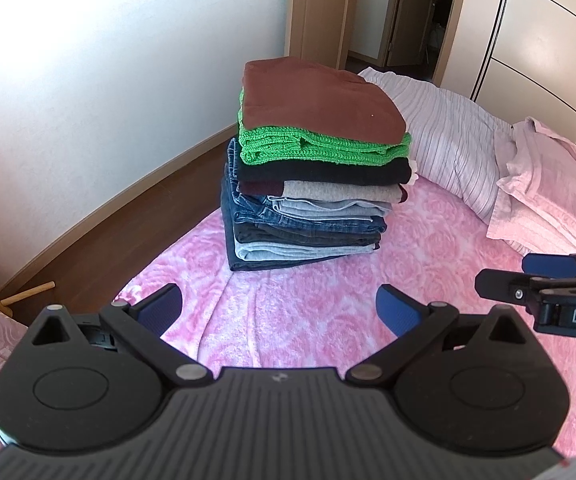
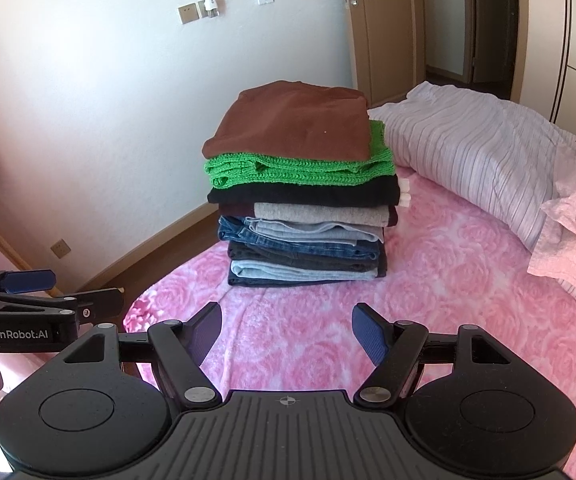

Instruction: Fold large clothes

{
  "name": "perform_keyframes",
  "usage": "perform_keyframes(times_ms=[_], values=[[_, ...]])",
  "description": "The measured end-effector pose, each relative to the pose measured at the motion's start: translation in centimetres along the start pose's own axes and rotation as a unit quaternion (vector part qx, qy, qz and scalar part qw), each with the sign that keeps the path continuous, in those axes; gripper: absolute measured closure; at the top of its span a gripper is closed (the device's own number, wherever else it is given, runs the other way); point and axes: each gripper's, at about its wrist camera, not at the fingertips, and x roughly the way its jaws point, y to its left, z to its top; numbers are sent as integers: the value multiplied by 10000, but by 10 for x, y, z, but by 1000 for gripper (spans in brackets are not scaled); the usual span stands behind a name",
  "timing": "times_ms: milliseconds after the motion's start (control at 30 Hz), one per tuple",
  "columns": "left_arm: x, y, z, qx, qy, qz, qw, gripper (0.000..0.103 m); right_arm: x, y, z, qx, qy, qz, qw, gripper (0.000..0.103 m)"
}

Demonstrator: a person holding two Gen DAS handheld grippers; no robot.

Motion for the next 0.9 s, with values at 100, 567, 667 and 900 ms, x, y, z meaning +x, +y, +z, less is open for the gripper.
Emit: perform_keyframes(times_ms=[100, 567, 667, 900], values=[[1, 0, -1, -1, 32, -23, 10000, 1, 2, 1, -1, -12, 43, -12, 10000, 34], [9, -2, 0, 59, 131, -49, 9999, 1, 11, -2, 1, 19, 153, -46, 9999, 34], [10, -2, 0, 71, 148, -79, 9998, 1, 13, -3, 1, 29, 177, -50, 9998, 34], [15, -2, 3, 132, 185, -117, 9997, 1, 19, -2, 3, 53, 234, -87, 9997, 34]])
